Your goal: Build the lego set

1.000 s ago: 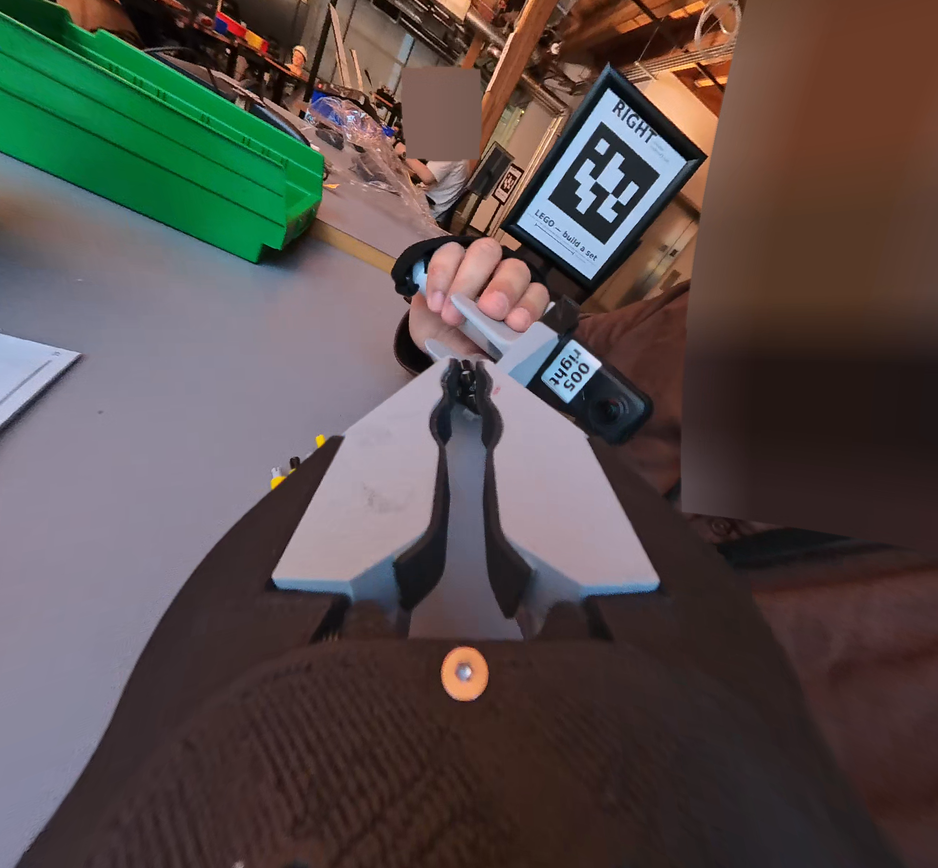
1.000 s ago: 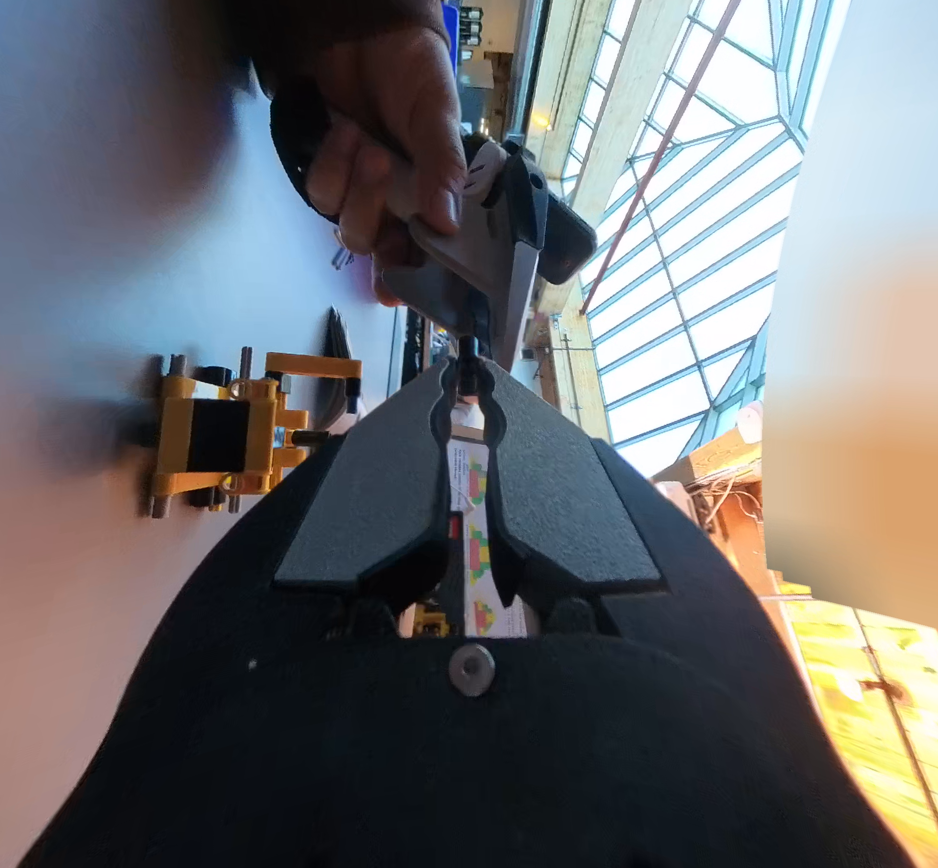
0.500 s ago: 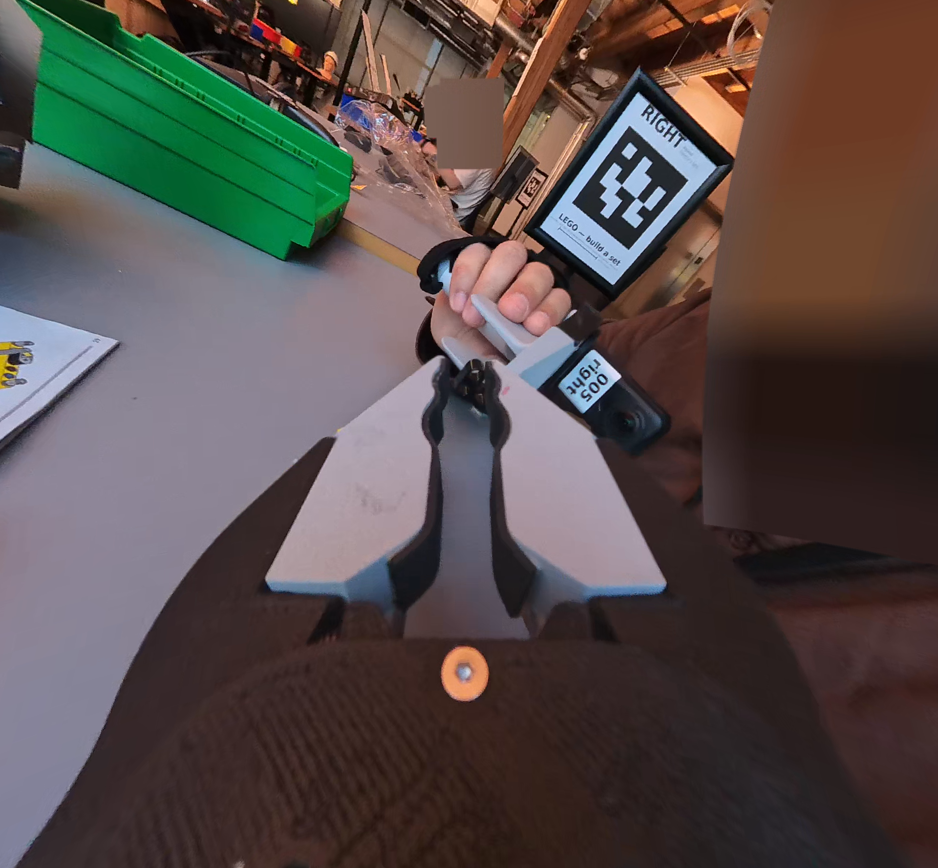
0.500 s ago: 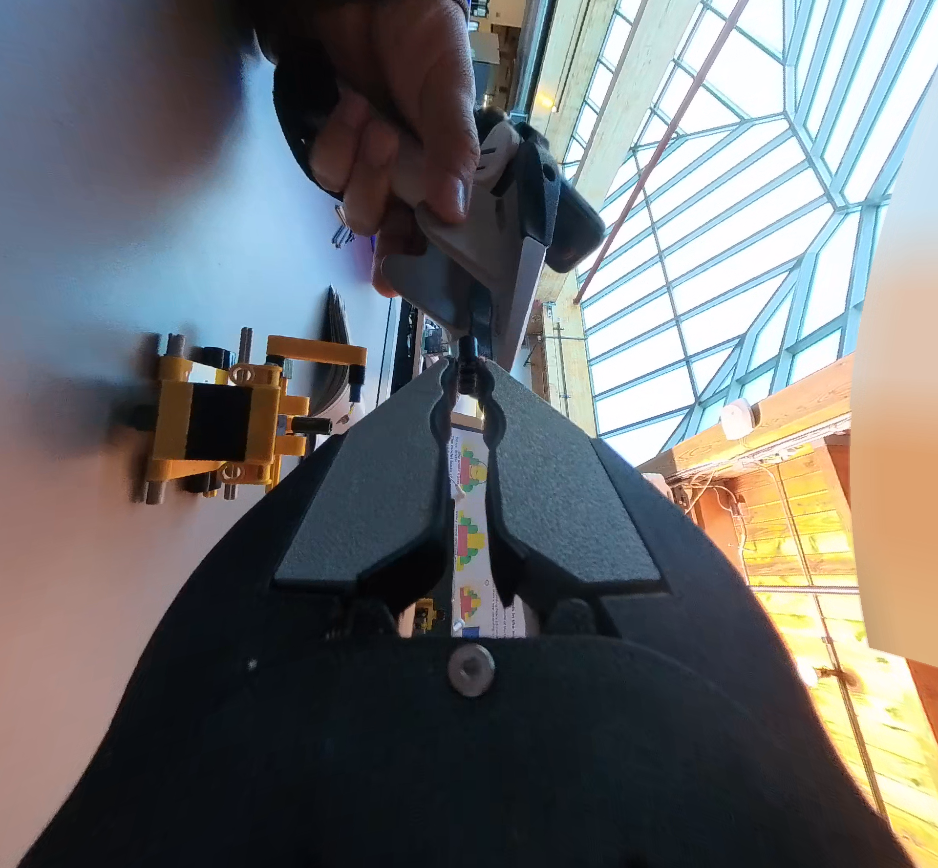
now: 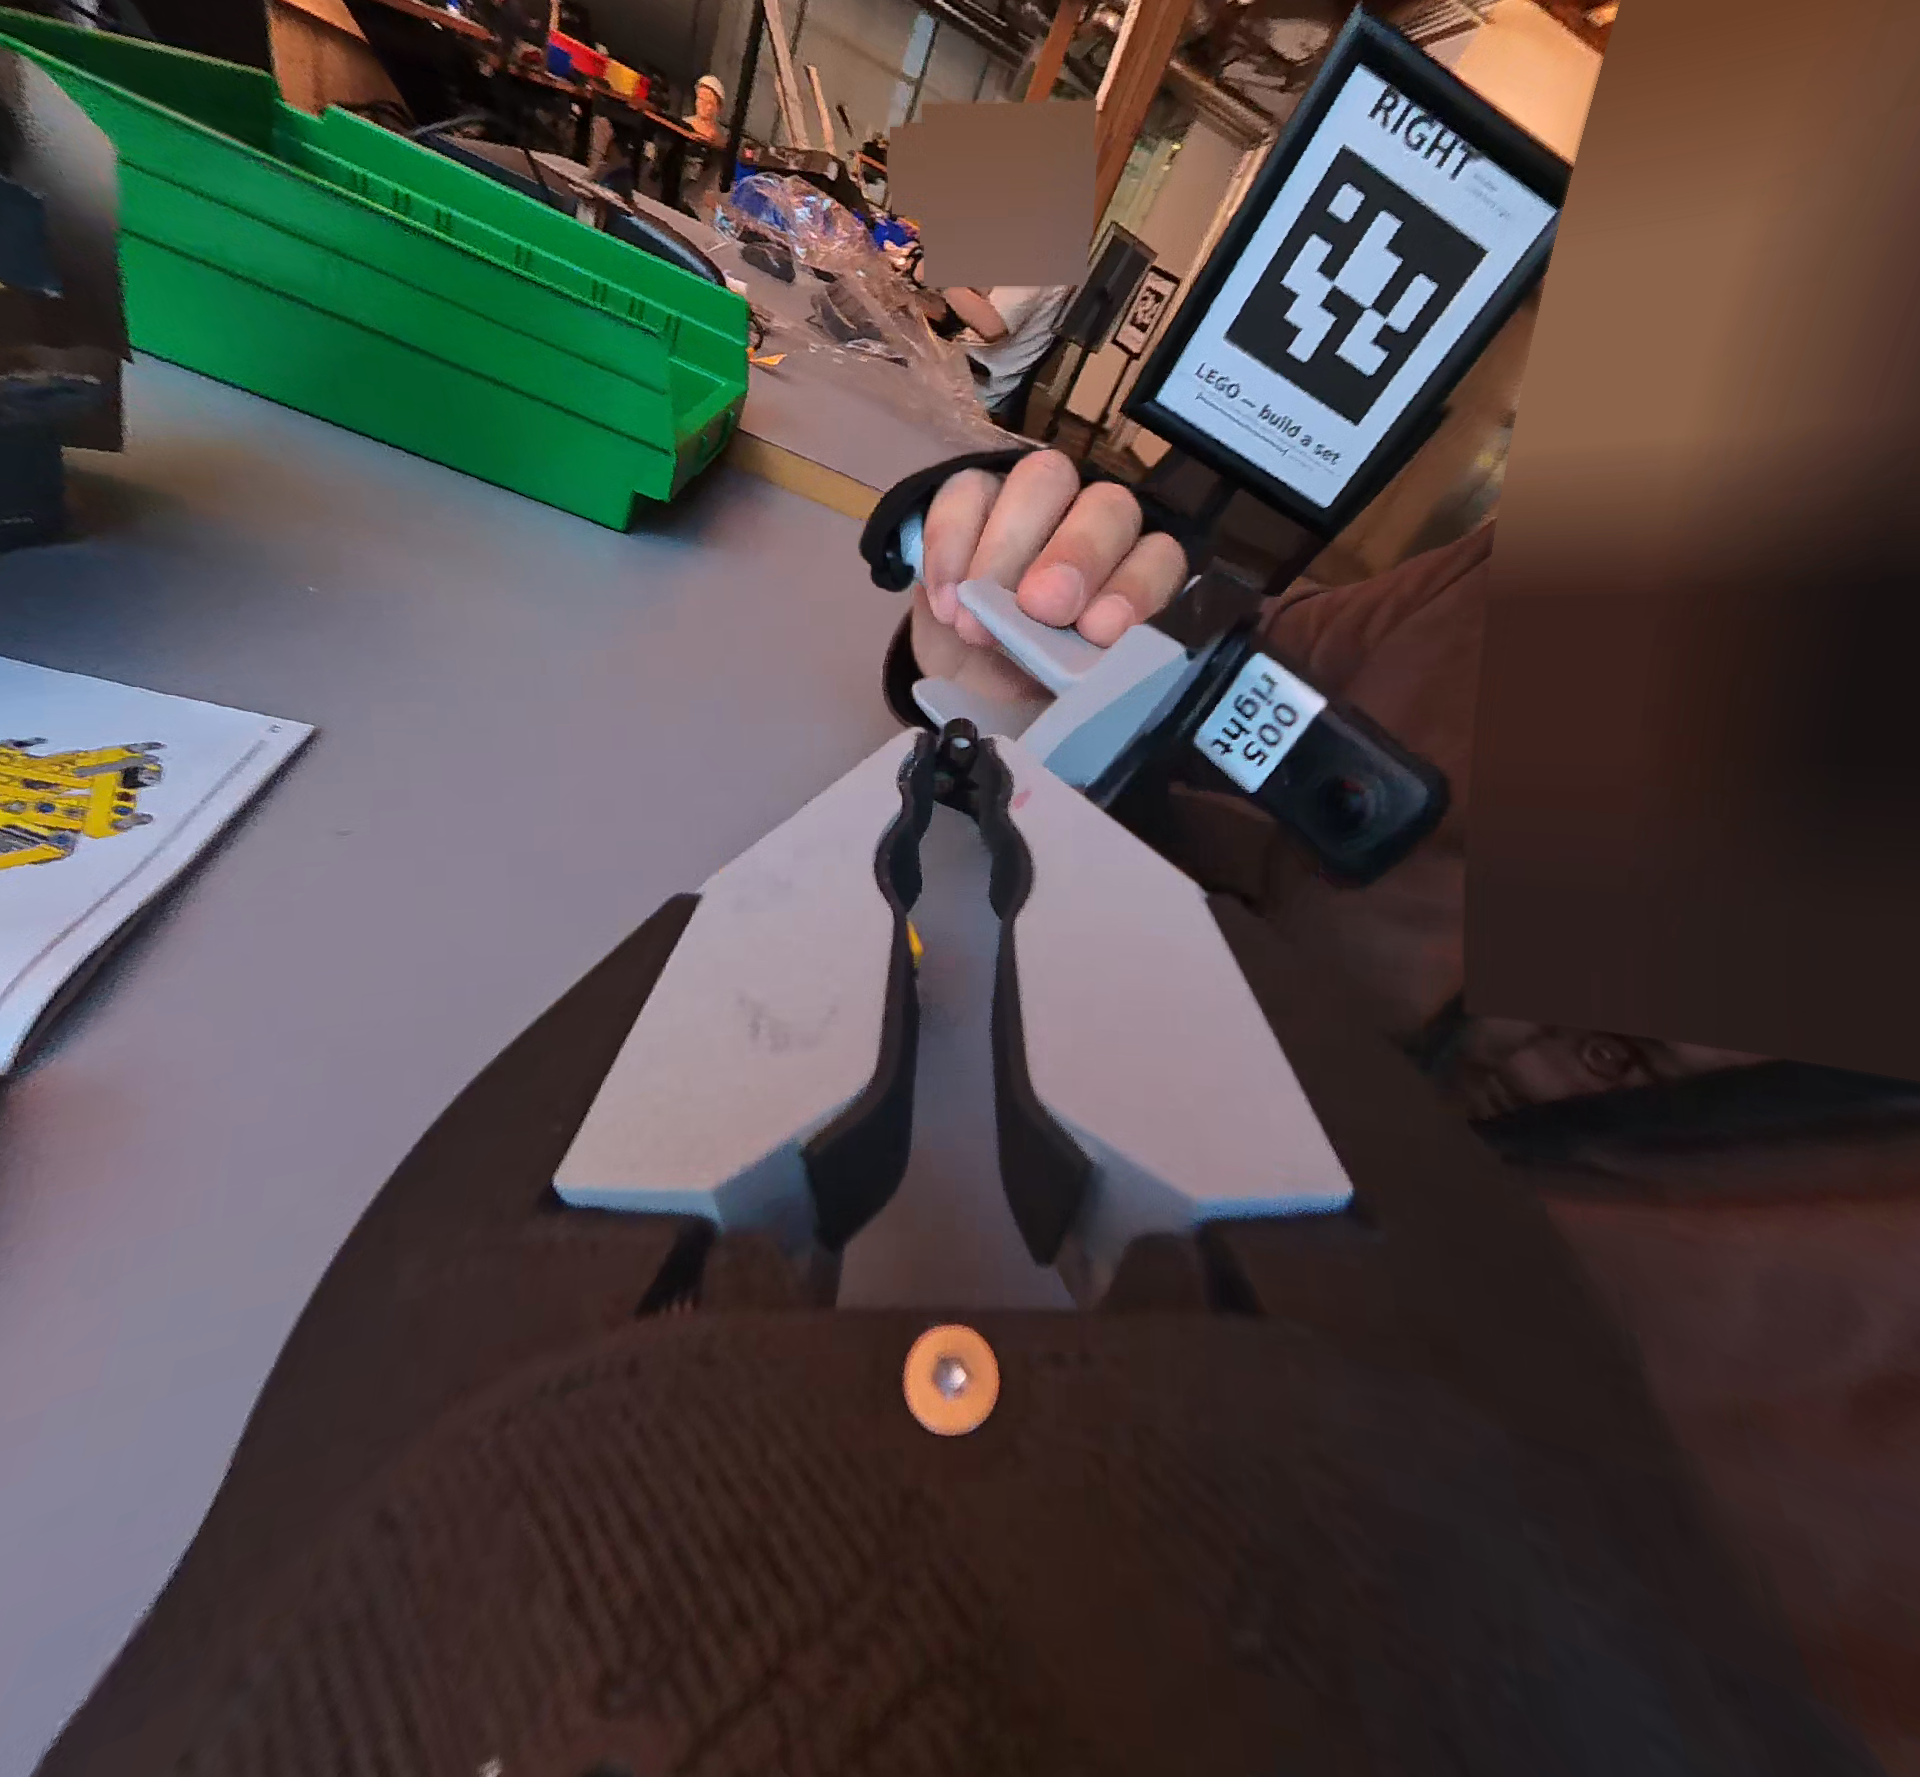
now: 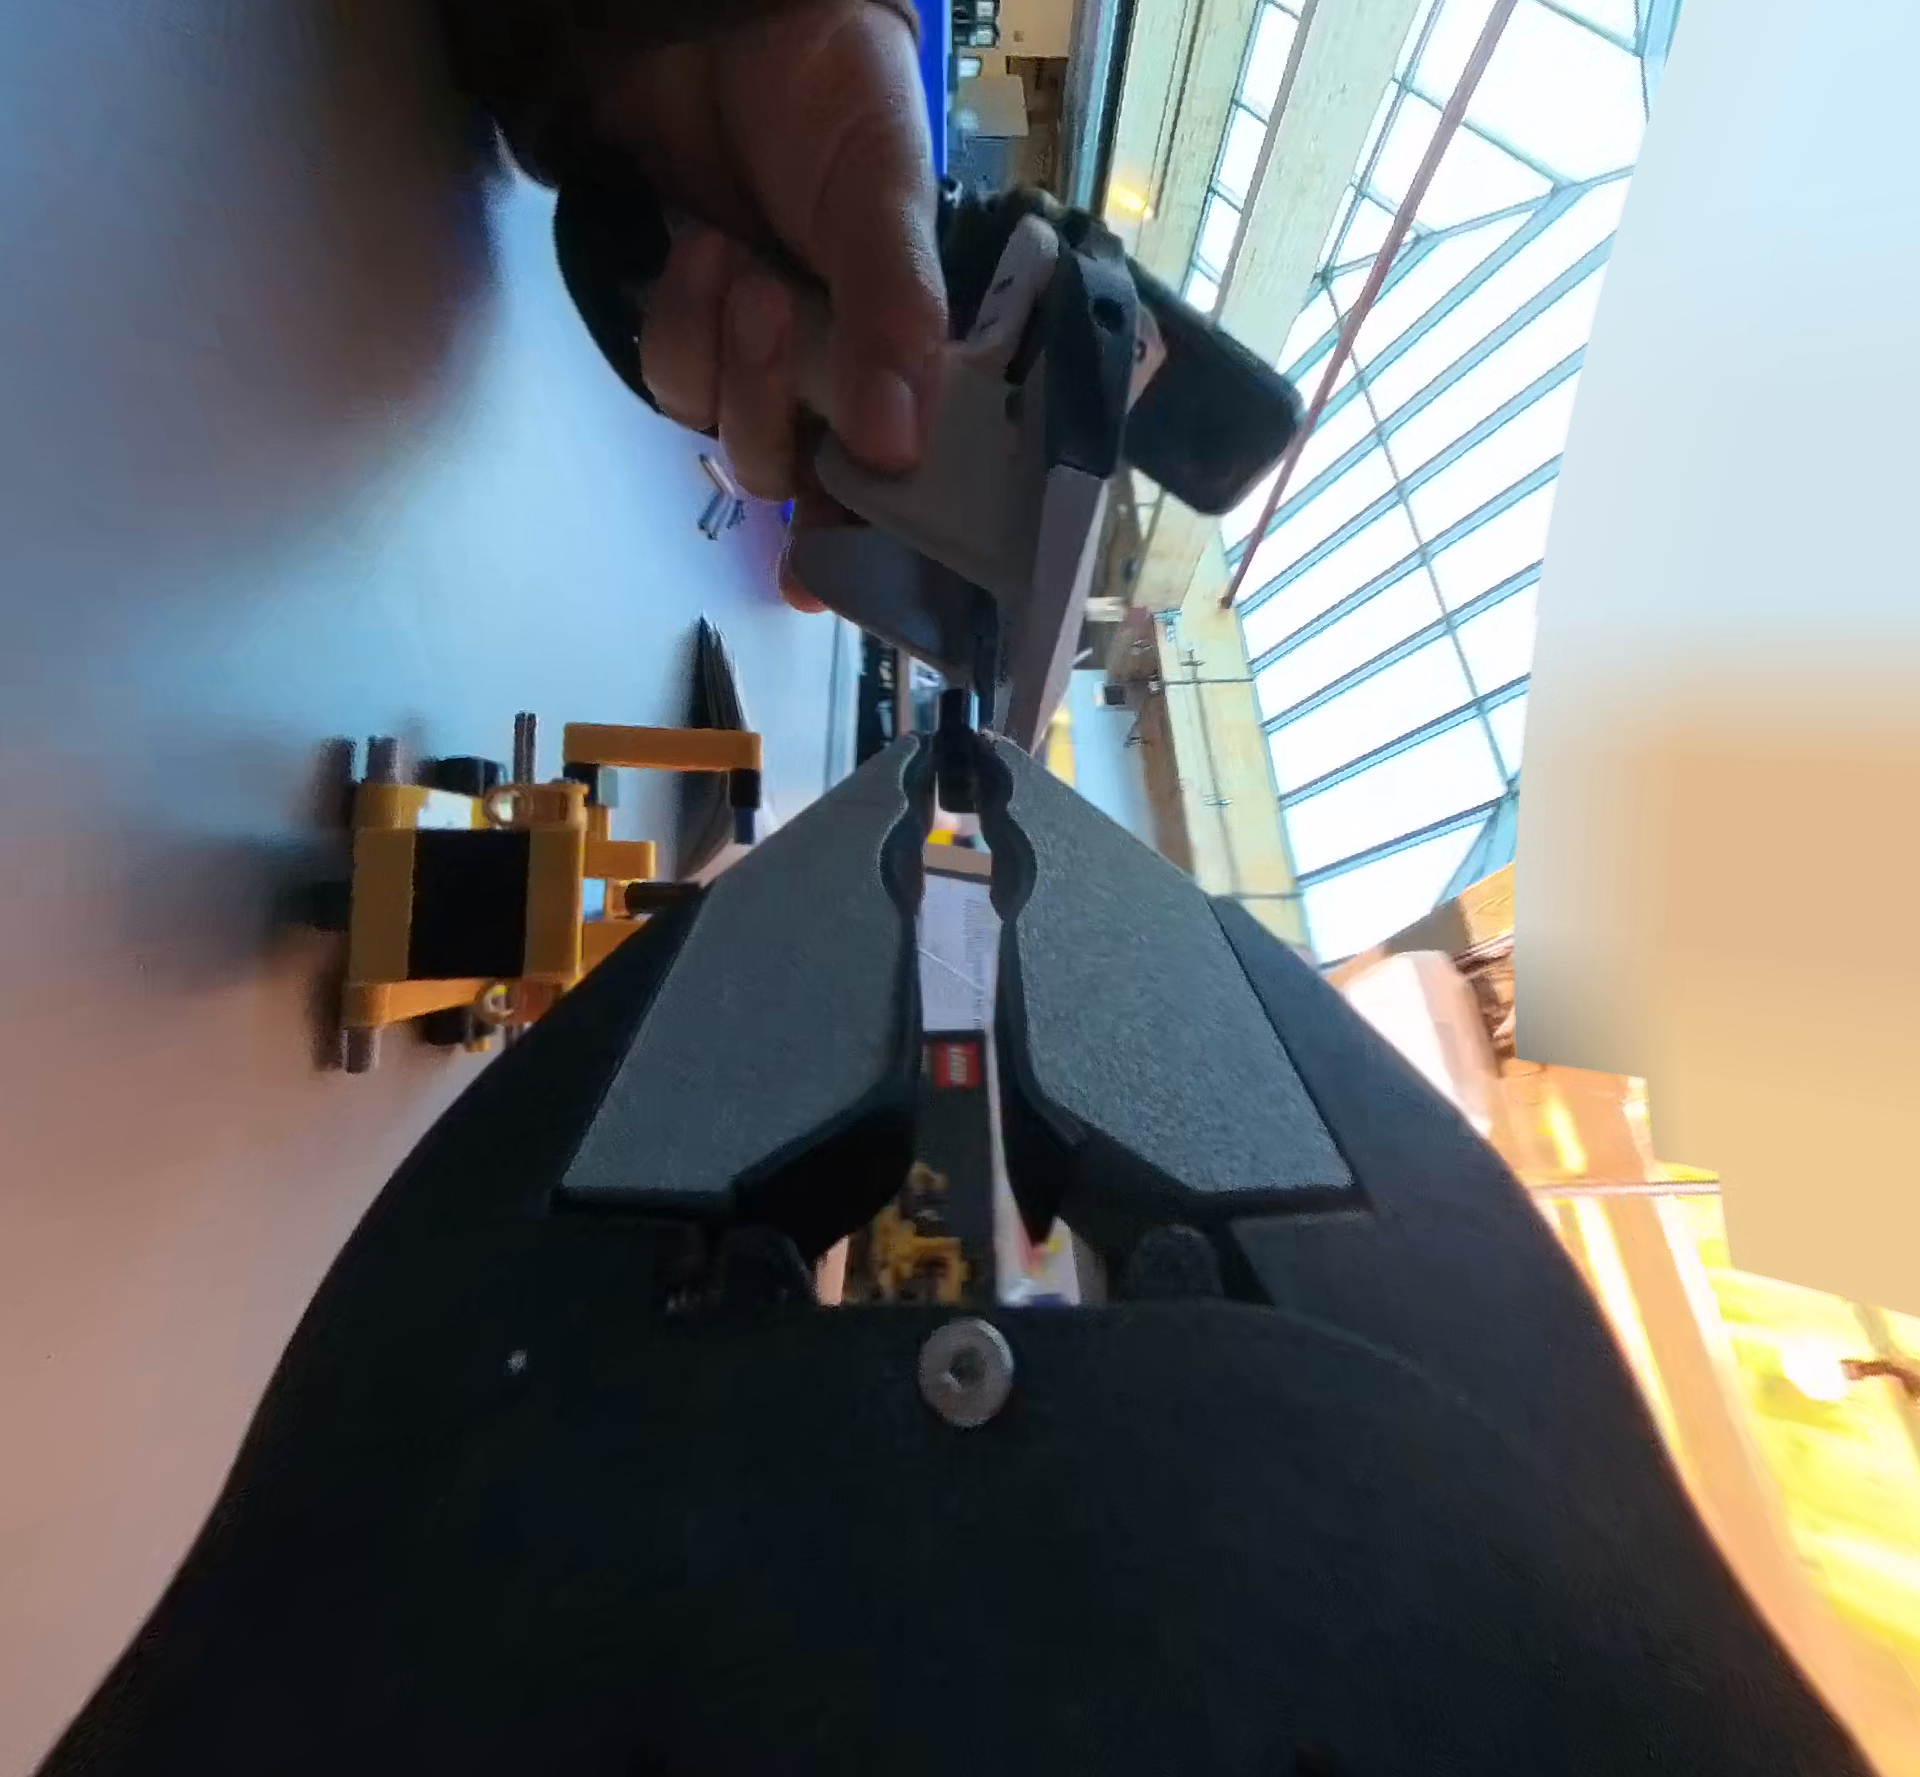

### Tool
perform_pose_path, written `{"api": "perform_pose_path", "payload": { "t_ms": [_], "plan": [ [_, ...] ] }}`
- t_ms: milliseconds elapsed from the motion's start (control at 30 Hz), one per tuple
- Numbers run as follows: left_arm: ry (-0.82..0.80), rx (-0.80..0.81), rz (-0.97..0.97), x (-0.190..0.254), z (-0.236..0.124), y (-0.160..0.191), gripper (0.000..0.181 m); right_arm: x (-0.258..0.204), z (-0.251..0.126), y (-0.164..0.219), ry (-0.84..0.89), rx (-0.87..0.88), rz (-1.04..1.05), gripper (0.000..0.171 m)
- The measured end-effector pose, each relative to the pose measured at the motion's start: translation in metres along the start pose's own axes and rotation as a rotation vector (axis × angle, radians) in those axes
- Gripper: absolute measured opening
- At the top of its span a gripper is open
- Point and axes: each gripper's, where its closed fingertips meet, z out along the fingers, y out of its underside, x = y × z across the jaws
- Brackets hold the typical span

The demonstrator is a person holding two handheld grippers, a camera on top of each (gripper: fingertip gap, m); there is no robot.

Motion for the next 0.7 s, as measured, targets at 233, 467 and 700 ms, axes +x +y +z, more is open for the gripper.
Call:
{"api": "perform_pose_path", "payload": {
  "t_ms": [233,467,700],
  "plan": [
    [-0.097,0.108,0.029,-0.012,-0.013,-0.017,0.005,0.004,-0.002,0.011,-0.178,0.131,0.627,0.0],
    [-0.179,0.108,0.157,-0.014,-0.015,-0.021,0.006,0.013,0.005,0.03,-0.446,0.252,1.481,0.007],
    [-0.211,0.047,0.281,-0.008,-0.004,-0.013,0.006,0.009,0.007,0.026,-0.657,0.344,1.828,0.02]
  ]
}}
